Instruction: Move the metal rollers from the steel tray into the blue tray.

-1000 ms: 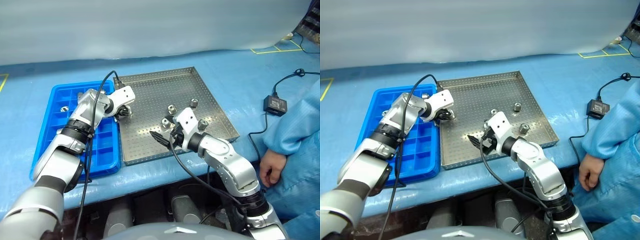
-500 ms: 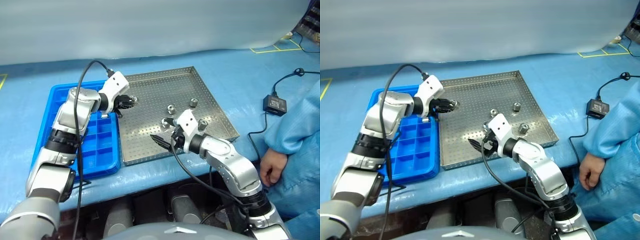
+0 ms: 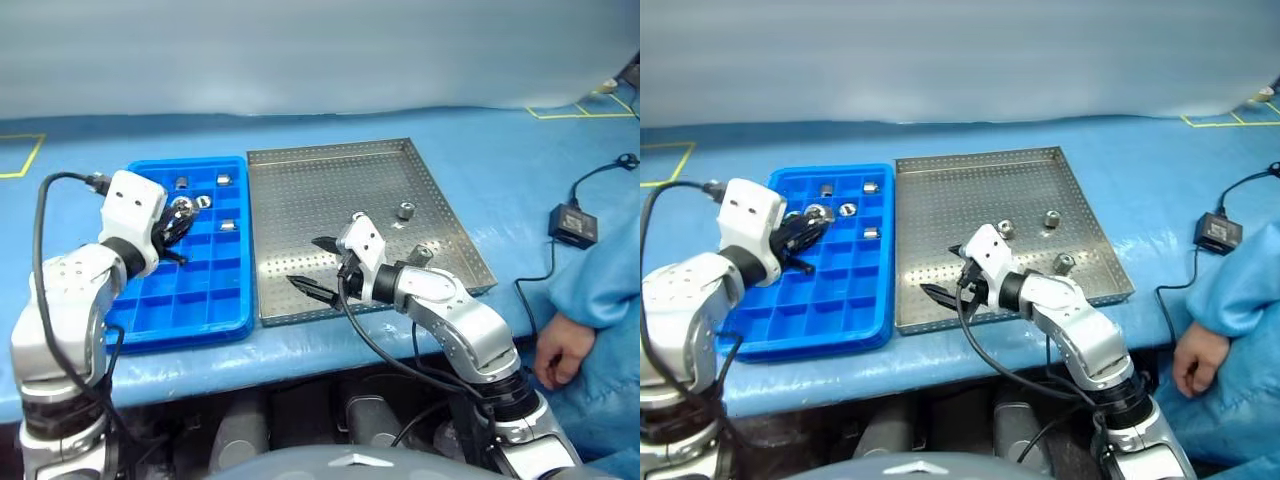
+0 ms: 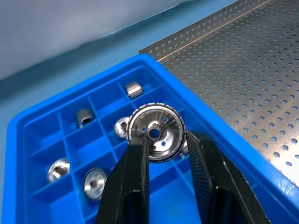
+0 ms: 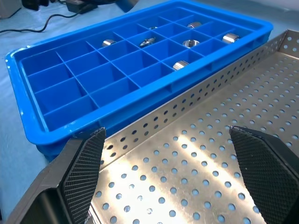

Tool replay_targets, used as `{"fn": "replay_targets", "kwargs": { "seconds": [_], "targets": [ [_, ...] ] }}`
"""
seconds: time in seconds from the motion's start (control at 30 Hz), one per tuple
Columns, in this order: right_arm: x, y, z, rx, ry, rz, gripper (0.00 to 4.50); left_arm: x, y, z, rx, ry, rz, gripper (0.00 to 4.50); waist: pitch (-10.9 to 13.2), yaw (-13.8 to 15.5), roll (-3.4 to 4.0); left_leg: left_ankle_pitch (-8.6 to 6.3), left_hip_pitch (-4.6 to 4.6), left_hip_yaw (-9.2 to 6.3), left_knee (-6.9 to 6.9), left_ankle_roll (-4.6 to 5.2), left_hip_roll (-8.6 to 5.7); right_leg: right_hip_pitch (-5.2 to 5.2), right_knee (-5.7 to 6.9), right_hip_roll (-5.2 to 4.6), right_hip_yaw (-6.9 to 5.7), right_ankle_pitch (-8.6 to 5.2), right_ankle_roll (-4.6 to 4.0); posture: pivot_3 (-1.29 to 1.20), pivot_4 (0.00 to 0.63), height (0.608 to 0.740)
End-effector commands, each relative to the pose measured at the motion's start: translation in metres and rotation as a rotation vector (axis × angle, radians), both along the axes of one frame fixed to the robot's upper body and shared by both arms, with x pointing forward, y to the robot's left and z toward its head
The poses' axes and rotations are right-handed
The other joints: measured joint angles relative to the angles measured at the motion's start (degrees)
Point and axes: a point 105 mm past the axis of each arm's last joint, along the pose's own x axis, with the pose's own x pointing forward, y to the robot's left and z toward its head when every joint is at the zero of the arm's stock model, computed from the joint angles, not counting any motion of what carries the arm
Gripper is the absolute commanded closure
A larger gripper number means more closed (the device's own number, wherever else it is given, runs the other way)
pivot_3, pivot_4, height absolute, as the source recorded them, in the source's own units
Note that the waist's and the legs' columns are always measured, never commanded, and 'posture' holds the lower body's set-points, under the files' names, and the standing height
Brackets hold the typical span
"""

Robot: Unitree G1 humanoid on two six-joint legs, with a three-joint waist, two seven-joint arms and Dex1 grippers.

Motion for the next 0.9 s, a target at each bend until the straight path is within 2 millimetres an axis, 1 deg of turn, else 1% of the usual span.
{"fn": "replay_targets", "kwargs": {
  "seconds": [0.03,0.17,0.33,0.43,0.6,0.7,0.83,0.9],
  "targets": [
    [0.002,0.009,0.013,0.035,-0.026,0.04,0.0,-0.026,0.005,0.008,0.024,-0.046,0.093,3.63,0.0,1.0,-0.03,0.0,0.02,0.0,0.01,0.0,0.0,0.02,0.0,0.0,0.0,0.0,0.0,0.13,0.15,0.74],
    [0.0,0.021,0.014,0.032,-0.018,0.108,0.0,-0.039,0.018,-0.001,0.023,-0.018,0.174,3.63,0.0,3.1,-0.04,0.02,0.08,-0.12,0.03,-0.02,0.02,0.1,0.02,0.05,-0.17,-0.04,-0.08,0.2,0.15,0.74],
    [0.002,0.025,0.013,0.019,-0.012,0.137,0.0,-0.055,0.035,-0.02,0.018,0.039,0.289,3.63,0.0,4.6,-0.05,0.02,0.14,-0.15,-0.01,-0.04,0.04,0.17,-0.03,-0.07,-0.26,-0.06,-0.12,0.25,0.15,0.74],
    [0.003,0.024,0.014,0.015,-0.011,0.141,0.0,-0.062,0.036,-0.03,-0.002,0.063,0.307,3.63,0.0,5.3,-0.05,0.02,0.07,-0.16,-0.04,-0.03,0.07,0.12,-0.08,-0.15,-0.3,-0.06,-0.12,0.26,0.15,0.74],
    [0.003,0.024,0.014,0.005,-0.013,0.136,0.0,-0.067,0.032,-0.039,-0.002,0.103,0.292,3.63,0.0,6.3,-0.04,0.01,0.02,-0.2,-0.06,-0.05,0.08,-0.02,-0.09,-0.17,-0.4,-0.09,-0.17,0.25,0.15,0.74],
    [0.002,0.023,0.014,0.001,-0.016,0.134,0.0,-0.069,0.031,-0.043,0.015,0.12,0.296,2.59,0.0,6.3,-0.04,0.0,0.01,-0.2,-0.07,-0.07,0.11,-0.03,-0.09,-0.19,-0.41,-0.1,-0.19,0.23,0.15,0.74],
    [0.002,0.021,0.014,-0.003,-0.02,0.118,0.0,-0.058,0.02,-0.031,-0.04,0.05,0.237,1.32,0.0,6.3,-0.03,-0.01,-0.04,-0.24,-0.08,-0.07,0.12,-0.07,-0.1,-0.2,-0.46,-0.11,-0.2,0.21,0.15,0.74],
    [0.003,0.018,0.014,-0.01,-0.026,0.1,0.0,-0.053,0.015,-0.026,-0.058,0.031,0.207,1.32,0.0,6.2,-0.03,-0.01,-0.06,-0.23,-0.08,-0.08,0.11,-0.06,-0.11,-0.21,-0.45,-0.11,-0.2,0.19,0.15,0.74]
  ]
}}
